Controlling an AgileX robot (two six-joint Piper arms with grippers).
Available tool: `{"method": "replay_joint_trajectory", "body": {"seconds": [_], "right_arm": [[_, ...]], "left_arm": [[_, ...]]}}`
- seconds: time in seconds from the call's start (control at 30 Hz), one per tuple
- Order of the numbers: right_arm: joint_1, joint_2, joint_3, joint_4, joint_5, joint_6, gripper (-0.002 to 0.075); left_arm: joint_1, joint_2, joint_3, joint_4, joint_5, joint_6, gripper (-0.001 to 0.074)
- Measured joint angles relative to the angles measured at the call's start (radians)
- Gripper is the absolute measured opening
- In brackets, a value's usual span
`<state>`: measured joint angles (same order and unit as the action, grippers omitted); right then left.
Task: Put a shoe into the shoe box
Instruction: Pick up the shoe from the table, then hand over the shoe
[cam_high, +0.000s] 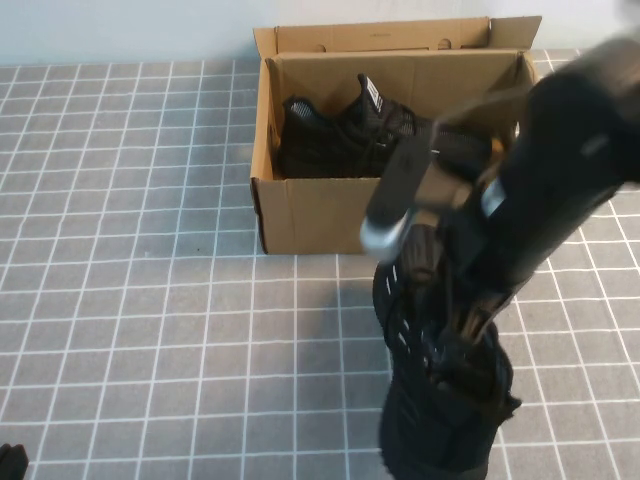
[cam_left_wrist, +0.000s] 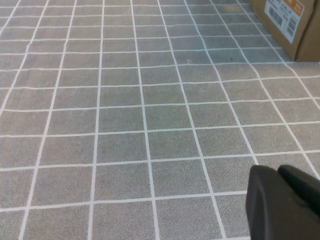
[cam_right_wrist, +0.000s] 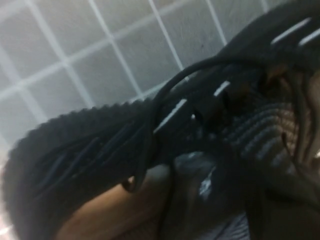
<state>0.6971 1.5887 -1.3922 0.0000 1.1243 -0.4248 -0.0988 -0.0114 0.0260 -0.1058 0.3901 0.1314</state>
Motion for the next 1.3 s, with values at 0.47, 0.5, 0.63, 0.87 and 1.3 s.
{"method": "replay_joint_trajectory", "body": {"seconds": [0.47, 0.5, 0.63, 0.87, 1.3], "right_arm": [[0.0, -0.163, -0.386, 0.109, 0.144, 0.0, -0.0005], [0.0, -0.161, -0.393, 0.103, 0.146, 0.0, -0.0005], [0.0, -0.132, -0.404, 0.09, 0.155, 0.0, -0.0005], [0.0, -0.075, -0.406, 0.088, 0.16, -0.003, -0.0005], [0.0, -0.052, -0.406, 0.041, 0.16, 0.016, -0.0005]], "left_arm": [[0.0, 0.0, 0.0, 0.0, 0.0, 0.0, -0.0001], [0.0, 0.0, 0.0, 0.0, 0.0, 0.0, -0.0001], [0.0, 0.0, 0.0, 0.0, 0.0, 0.0, -0.0001], [0.0, 0.0, 0.0, 0.0, 0.0, 0.0, -0.0001], [0.0, 0.0, 0.0, -0.299, -0.221, -0.106, -0.0001]]}}
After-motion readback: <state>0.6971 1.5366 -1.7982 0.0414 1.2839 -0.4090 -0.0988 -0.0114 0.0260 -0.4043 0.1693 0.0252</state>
